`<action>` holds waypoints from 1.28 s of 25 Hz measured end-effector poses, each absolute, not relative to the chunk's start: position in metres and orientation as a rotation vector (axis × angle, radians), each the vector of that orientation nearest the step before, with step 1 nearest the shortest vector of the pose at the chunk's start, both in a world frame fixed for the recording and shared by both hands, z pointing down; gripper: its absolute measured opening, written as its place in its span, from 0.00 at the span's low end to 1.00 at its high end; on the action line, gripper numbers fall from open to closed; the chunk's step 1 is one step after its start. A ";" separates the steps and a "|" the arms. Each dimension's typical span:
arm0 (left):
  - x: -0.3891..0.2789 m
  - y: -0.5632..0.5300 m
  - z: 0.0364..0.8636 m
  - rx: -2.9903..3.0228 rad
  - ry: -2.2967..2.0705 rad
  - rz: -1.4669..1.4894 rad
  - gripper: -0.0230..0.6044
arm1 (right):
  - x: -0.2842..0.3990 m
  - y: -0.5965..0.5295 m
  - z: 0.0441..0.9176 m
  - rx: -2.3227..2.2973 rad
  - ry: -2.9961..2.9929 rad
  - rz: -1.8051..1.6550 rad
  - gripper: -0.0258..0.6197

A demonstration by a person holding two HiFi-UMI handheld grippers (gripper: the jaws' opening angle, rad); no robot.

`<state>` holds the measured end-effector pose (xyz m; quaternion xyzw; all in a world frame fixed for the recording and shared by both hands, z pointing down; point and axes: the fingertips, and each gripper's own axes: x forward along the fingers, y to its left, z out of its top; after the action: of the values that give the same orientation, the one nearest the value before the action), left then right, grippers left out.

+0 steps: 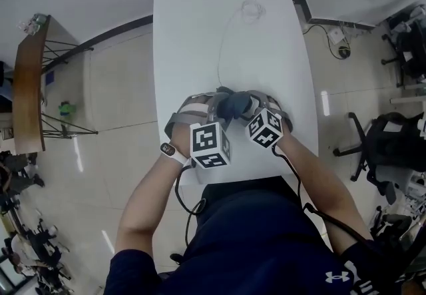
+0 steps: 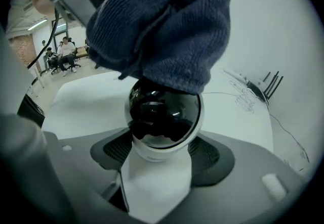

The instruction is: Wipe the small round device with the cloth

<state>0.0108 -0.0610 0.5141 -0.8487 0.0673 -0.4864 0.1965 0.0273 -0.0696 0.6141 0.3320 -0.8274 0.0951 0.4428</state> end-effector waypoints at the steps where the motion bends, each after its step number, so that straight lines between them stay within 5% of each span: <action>1: 0.013 -0.058 0.520 -2.395 0.227 -1.377 0.33 | 0.027 -0.070 0.614 0.823 -2.051 0.237 0.58; 21: -0.024 -0.052 0.629 -2.701 0.816 -1.806 0.33 | 0.029 -0.074 0.617 0.749 -2.048 0.172 0.60; 32: -0.006 -0.049 0.518 -2.968 1.316 -1.310 0.33 | 0.068 -0.044 0.580 0.867 -2.166 0.268 0.63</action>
<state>-0.0057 -0.0489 0.5175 -0.8341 0.3699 -0.3681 -0.1787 0.0677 -0.0441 0.5803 0.3406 -0.8508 0.1054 0.3861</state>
